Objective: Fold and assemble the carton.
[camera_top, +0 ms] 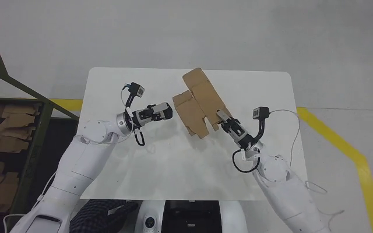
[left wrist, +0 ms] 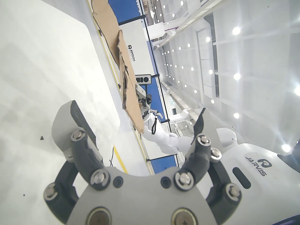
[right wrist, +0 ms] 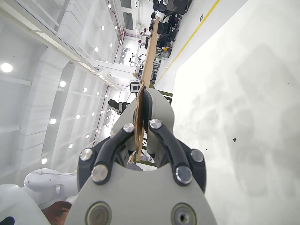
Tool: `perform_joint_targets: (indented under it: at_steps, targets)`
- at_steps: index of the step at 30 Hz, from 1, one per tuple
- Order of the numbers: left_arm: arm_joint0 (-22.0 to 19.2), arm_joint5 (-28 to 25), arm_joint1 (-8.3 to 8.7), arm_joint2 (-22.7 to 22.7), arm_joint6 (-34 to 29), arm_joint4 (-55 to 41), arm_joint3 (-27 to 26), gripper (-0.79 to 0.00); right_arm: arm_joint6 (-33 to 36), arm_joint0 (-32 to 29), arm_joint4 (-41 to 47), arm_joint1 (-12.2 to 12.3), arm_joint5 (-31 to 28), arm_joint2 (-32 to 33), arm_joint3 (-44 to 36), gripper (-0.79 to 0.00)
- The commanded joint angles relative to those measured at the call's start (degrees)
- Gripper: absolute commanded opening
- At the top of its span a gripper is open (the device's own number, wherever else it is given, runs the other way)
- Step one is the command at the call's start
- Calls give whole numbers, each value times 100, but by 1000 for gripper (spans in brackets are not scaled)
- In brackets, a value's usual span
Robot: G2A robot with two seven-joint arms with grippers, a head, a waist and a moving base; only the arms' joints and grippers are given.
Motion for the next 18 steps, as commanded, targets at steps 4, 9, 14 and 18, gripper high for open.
perform_joint_targets:
  at_steps: [4, 9, 14, 18]
  targets:
    - [59, 74, -40, 165, 137, 215, -160, 0, -235, -23, -169, -40, -53, -46, 41, -785]
    - [73, 37, -88, 298, 361, 381, -253, 0, -370, -68, -229, -72, -101, -62, 31, -785]
    - [41, 49, -137, 426, 506, 501, -248, -231, -443, -127, -275, -95, -130, -58, -26, -785]
    - [1, 70, -171, 498, 566, 518, -220, -400, -515, -154, -318, -114, -125, -49, -51, -785]
